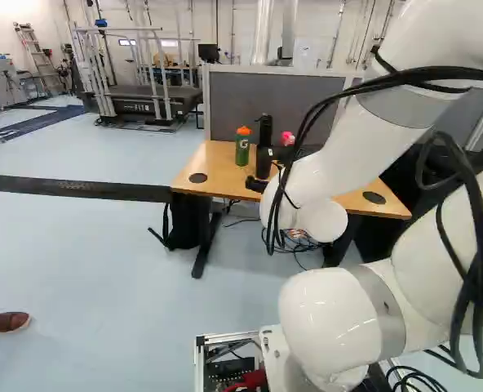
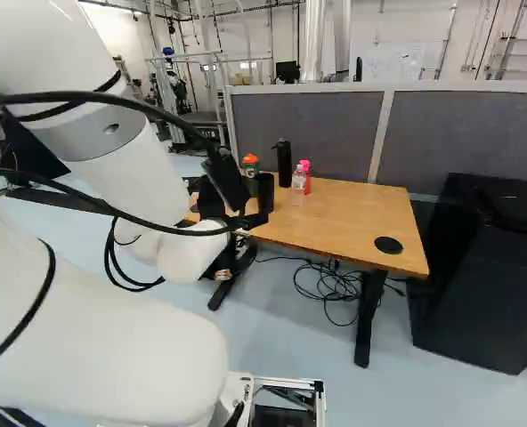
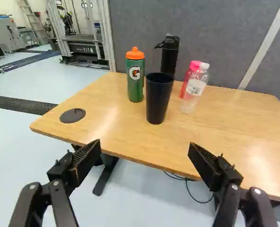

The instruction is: Pick up the green bottle from the table

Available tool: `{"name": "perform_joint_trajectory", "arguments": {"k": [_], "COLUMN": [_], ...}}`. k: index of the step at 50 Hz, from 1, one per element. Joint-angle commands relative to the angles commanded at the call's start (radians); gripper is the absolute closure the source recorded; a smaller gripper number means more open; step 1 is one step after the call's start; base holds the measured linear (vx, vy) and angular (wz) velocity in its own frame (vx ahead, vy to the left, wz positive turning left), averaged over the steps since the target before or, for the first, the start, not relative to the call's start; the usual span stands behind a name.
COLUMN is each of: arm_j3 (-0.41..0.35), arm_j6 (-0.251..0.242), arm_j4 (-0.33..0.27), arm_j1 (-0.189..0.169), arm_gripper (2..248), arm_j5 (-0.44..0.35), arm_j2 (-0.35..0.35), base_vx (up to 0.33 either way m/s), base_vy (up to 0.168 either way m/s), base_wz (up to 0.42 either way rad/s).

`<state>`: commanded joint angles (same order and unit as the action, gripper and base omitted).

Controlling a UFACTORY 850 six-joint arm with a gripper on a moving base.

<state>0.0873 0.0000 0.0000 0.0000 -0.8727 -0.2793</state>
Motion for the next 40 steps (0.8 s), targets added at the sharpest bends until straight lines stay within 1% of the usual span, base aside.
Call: {"name": "perform_joint_trajectory", "arguments": {"k": [32,40], "arm_j3": [0.0,0.0], "arm_j6": [0.0,0.0], "arm_j4": [0.0,0.0], "arm_j1": [0.0,0.0], "arm_gripper": [3,3], "arm_j5": [0.0,0.0], "arm_j2": [0.0,0.0], "base_vx": [0.163,0.189], "base_vy": [0.229,0.19], "base_wz": [-0.031,-0.037]}}
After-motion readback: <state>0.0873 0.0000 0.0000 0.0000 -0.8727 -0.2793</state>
